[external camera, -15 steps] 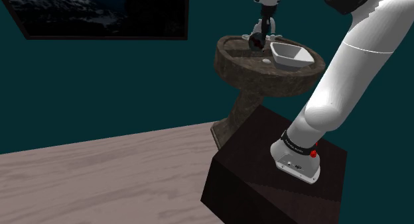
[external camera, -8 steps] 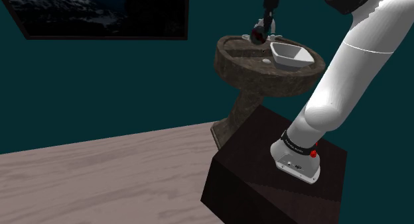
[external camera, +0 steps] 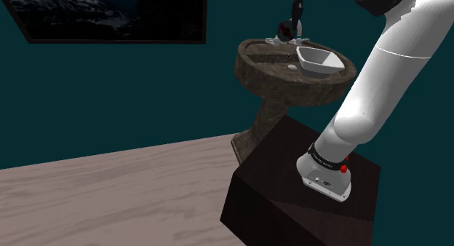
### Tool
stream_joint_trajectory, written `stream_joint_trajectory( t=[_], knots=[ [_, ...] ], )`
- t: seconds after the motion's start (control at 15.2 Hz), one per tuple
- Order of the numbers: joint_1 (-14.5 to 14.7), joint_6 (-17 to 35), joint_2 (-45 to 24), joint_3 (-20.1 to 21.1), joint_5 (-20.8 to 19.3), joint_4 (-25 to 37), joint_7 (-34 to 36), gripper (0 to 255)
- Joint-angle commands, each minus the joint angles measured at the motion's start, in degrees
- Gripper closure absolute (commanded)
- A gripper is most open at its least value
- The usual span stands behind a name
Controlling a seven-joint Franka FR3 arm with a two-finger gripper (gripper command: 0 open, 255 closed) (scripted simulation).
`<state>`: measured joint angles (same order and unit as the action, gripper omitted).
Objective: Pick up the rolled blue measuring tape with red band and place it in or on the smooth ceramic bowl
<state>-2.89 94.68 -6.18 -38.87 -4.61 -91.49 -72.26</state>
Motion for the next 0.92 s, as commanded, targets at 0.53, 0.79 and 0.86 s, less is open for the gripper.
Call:
stream_joint_trajectory(
  t=[0.53, 0.79, 0.86],
  knots=[
    [-6.2, -2.6, -0.6, -4.6, 0.7, 4.3, -11.0, 255],
    [-9.9, -3.5, -2.6, -6.7, 2.3, 7.3, -16.8, 255],
    [-9.8, -2.7, -2.3, -6.7, 2.1, 6.3, -16.5, 255]
  ],
)
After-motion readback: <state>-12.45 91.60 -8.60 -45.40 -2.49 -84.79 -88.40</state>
